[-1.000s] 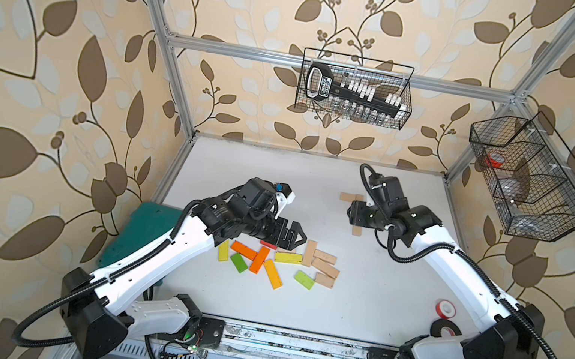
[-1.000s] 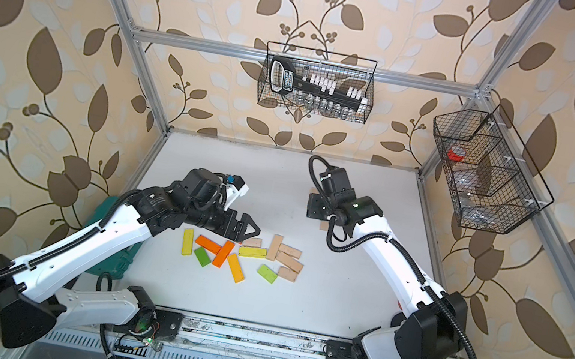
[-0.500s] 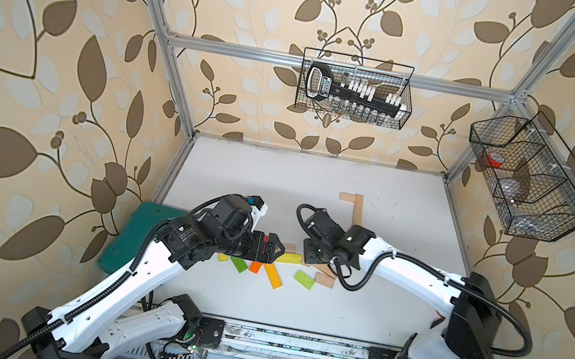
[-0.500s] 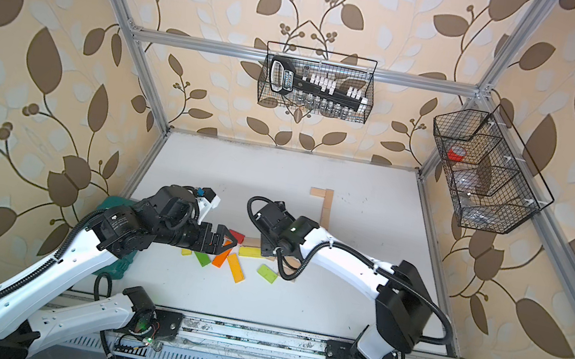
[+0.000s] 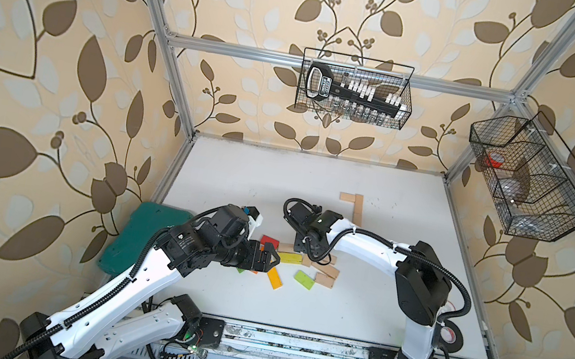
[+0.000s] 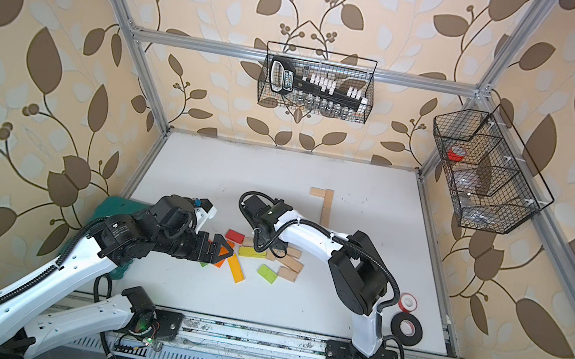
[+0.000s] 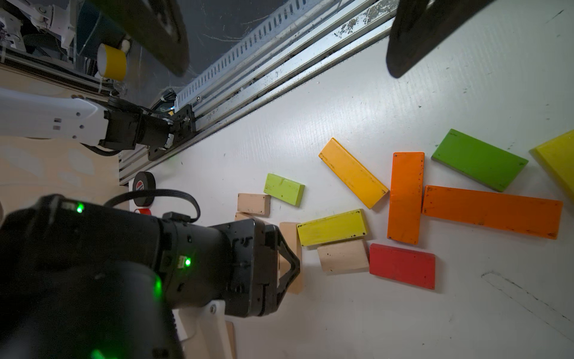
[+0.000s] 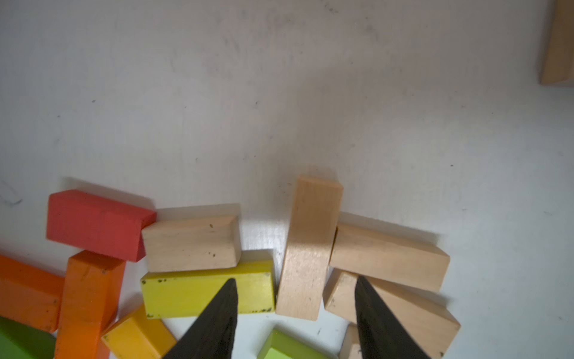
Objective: Assemble a giraffe with building blocks
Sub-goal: Pick up the building block from the center of the board.
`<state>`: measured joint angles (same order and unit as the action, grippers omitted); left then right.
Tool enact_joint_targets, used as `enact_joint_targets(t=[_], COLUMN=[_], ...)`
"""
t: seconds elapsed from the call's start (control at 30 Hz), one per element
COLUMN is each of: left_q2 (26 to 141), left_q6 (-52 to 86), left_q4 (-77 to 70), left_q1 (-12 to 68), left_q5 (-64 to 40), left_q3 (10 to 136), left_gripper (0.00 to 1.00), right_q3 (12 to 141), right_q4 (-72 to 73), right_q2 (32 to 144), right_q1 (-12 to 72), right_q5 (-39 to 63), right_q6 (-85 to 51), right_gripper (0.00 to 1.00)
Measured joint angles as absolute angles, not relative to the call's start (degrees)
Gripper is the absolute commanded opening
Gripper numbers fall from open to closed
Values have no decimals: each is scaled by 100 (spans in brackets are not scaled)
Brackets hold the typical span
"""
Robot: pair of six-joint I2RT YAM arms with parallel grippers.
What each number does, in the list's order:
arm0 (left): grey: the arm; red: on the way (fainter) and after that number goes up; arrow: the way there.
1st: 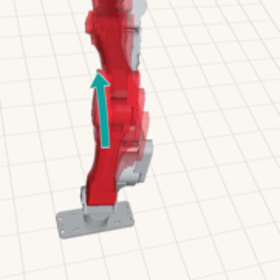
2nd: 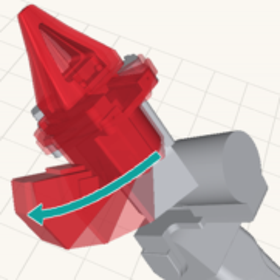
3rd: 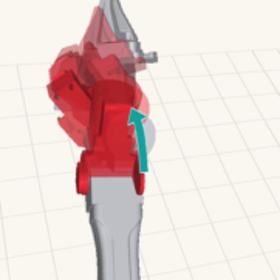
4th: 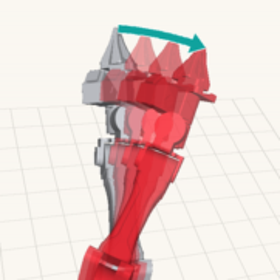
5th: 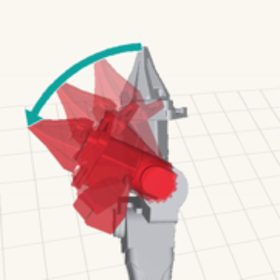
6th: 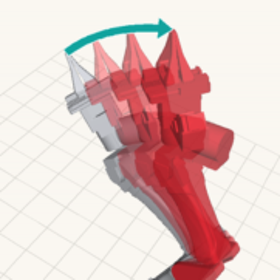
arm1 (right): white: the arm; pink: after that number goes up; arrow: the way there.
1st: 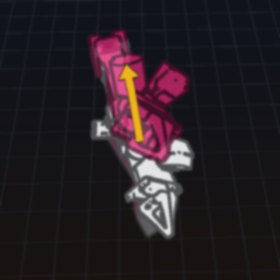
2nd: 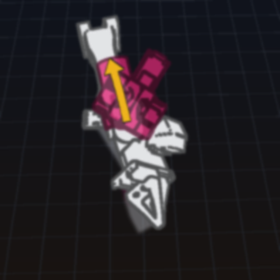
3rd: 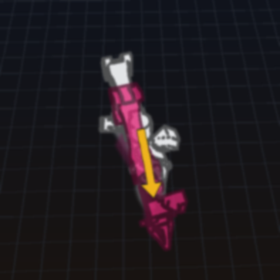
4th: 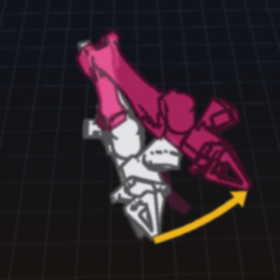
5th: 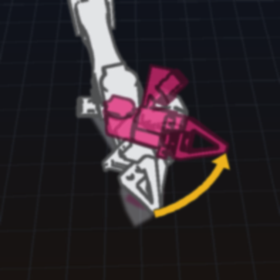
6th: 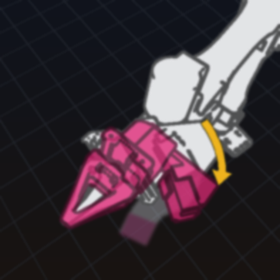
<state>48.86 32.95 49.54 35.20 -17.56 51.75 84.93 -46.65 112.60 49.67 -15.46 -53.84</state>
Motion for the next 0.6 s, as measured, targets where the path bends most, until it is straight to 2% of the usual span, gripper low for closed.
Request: enact_joint_targets(t=[0.47,0.6], left_q2=[4866,4847], left_q6=[3148,3129], left_q4=[4954,4956], left_q1=[3520,3520], left_q5=[-1796,-1796], left_q3=[5155,5155], left_gripper=[99,99], right_q3=[8895,8943], right_q4=[-4654,-4637], right_q2=[12092,12173], right_q1=[4816,4816], right_q5=[-1343,-1345], right_q6=[-5378,-5384], right_gripper=[54,46])
